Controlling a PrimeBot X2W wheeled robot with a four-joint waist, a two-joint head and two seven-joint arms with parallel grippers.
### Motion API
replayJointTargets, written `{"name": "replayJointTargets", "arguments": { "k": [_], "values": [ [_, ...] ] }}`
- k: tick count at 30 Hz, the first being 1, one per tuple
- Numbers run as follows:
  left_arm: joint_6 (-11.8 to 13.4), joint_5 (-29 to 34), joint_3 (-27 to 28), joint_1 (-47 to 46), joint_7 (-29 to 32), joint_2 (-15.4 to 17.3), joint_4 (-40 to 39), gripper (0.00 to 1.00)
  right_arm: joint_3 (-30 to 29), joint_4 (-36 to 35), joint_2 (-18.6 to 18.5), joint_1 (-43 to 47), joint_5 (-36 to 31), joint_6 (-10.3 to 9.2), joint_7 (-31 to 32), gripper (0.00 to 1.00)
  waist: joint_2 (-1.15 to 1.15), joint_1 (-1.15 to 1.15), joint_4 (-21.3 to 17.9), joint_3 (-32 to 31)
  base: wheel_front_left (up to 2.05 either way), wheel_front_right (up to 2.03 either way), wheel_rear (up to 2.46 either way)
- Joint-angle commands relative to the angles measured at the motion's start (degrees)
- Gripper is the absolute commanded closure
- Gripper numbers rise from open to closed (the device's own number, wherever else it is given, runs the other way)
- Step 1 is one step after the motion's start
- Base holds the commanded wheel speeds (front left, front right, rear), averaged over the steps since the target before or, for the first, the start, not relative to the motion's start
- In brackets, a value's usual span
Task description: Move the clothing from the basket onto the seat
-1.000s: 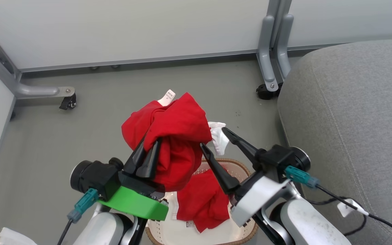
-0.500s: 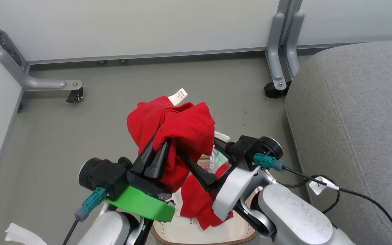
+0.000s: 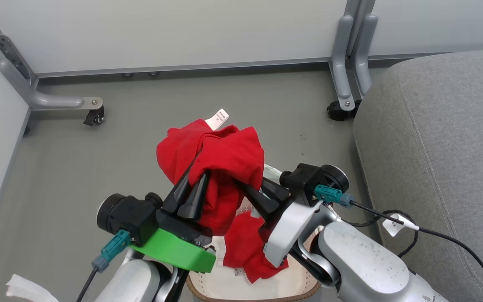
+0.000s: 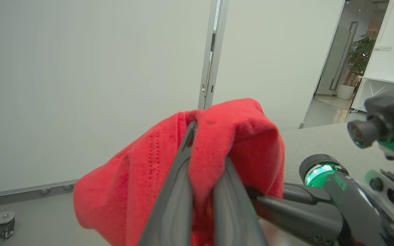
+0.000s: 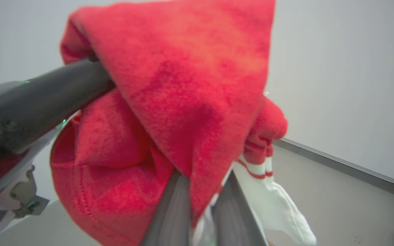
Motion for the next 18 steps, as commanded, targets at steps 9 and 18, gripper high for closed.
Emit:
{"name": "replayJointTargets", "arguments": {
  "k": [9,18],
  "values": [
    [0.1,0.5,-0.5,-1.4,0.0,0.6,-0.2,1.00,-0.1,0.4,0.0,-1.3,1.9,0.00,-1.4,1.00,0.00,0.00,0.0,0.0,0.00,0.00,0.00],
    [2.7,3.1,2.7,-0.4,-0.9,1.0,-4.2,0.00,-3.4,0.9,0.9,-3.5,2.9,0.00,-3.1,1.00,0.00,0.00,0.5,0.0,0.00,0.00,0.00]
  ]
}}
